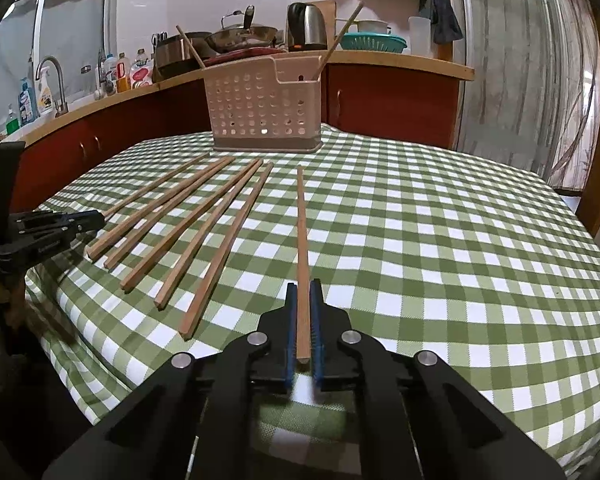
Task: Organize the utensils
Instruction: 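Close the right gripper on a chopstick while the left gripper grasps another, then lift both chopsticks and carry them above the beige basket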
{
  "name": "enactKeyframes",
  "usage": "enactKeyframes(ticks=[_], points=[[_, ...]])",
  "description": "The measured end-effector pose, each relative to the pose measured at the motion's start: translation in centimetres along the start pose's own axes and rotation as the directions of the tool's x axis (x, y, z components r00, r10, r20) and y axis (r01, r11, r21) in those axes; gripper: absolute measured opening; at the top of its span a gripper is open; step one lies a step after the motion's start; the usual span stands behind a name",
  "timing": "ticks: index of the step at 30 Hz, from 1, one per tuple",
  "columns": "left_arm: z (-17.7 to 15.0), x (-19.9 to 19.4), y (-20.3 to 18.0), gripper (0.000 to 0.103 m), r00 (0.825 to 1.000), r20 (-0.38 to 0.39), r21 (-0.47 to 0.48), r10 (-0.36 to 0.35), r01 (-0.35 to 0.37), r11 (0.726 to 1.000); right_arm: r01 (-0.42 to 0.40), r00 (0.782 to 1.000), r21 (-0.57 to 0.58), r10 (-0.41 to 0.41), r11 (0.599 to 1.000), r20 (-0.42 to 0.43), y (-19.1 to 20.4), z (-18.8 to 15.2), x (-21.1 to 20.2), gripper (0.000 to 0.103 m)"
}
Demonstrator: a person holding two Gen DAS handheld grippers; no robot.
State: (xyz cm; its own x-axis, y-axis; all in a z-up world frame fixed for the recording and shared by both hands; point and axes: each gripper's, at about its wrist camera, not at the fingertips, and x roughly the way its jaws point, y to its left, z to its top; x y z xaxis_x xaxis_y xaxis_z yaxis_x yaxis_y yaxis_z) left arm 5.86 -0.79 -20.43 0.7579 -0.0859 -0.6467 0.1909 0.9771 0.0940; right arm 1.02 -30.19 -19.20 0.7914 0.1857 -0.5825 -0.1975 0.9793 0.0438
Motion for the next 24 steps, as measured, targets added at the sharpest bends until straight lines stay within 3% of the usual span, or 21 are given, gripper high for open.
enactKeyframes(ticks=[24], points=[[2.4,-6.0,0.8,0.007,0.987,0.157,-0.021,0.031,-0.028,0.999,0.021,0.989,0.037,-0.026,0.999,0.143,0.0,4.5,-4.3,0.007]])
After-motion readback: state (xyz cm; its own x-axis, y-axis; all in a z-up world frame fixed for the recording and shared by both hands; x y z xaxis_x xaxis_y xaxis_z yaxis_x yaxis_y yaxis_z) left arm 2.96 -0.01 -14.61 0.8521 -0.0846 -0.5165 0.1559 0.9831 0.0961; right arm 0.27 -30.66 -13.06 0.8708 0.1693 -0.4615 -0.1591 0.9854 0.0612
